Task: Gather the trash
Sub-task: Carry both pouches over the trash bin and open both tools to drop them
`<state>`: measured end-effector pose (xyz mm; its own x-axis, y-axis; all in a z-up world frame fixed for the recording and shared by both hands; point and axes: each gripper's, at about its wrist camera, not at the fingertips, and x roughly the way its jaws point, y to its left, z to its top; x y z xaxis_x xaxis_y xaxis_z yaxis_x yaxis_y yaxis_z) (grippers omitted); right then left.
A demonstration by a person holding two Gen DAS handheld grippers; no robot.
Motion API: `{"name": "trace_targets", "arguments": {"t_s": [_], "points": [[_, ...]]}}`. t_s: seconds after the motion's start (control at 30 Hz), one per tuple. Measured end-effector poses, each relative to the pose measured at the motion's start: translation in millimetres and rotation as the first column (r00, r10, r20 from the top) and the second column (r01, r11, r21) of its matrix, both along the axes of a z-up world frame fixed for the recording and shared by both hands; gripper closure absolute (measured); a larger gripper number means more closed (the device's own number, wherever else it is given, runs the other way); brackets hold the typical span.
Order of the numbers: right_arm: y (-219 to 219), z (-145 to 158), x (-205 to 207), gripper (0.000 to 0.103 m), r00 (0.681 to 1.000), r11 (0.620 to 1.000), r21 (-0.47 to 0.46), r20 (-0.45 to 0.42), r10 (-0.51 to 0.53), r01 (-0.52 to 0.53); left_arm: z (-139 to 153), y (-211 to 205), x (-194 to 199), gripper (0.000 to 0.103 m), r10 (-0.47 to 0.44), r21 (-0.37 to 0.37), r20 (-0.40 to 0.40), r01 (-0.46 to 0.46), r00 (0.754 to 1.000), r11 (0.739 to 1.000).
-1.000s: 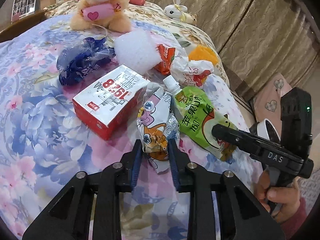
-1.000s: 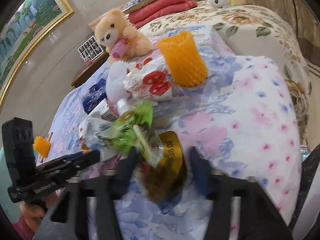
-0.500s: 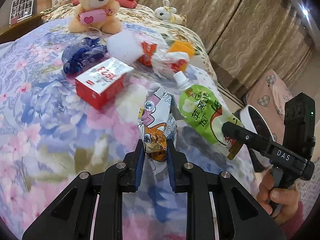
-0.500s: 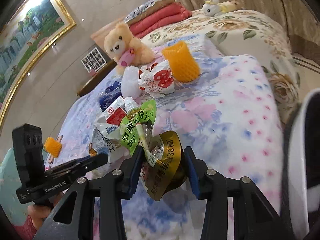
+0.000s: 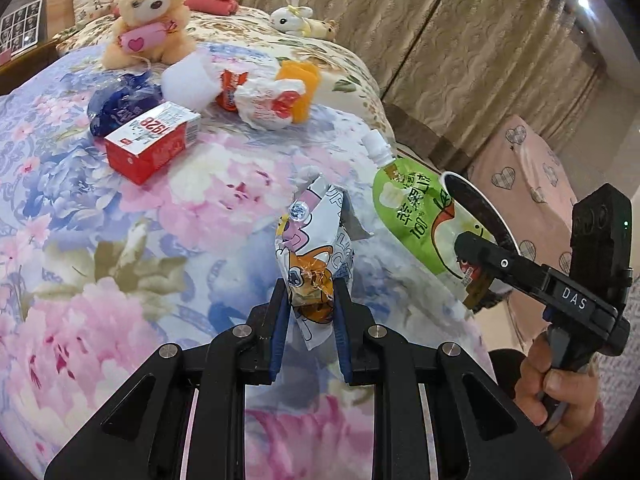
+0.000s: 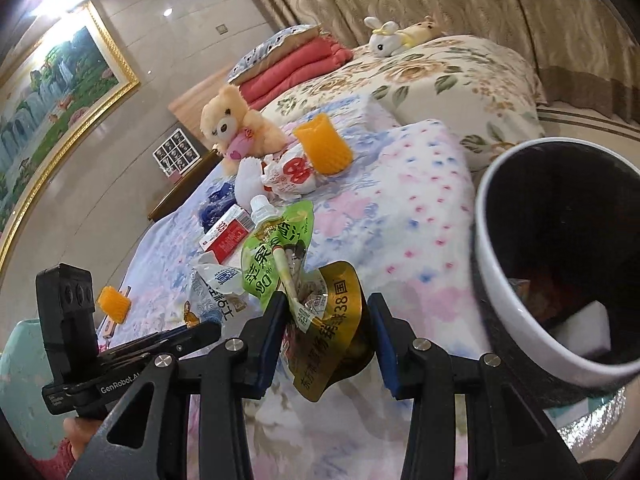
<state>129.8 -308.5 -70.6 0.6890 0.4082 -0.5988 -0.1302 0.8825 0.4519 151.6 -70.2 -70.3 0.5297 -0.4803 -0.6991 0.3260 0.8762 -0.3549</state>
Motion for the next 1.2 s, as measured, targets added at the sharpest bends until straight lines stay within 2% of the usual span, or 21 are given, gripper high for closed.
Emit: {"name": "trace_targets", "arguments": {"t_s": [0.5, 1.2], "points": [[-46, 7, -41, 0.061, 0.994, 0.994, 0.013, 0.032, -0.107, 0.106, 9, -55, -16, 0.084, -0.099, 0.040, 0.017, 0.099, 0.995, 0.994], [-107, 14, -65, 0.066, 0.974, 0.975, 0.001, 0.058, -0.220, 0.221, 19, -132, -16, 0.084, -0.230, 0.076, 0.035, 0.227, 0.972, 0.971]]}}
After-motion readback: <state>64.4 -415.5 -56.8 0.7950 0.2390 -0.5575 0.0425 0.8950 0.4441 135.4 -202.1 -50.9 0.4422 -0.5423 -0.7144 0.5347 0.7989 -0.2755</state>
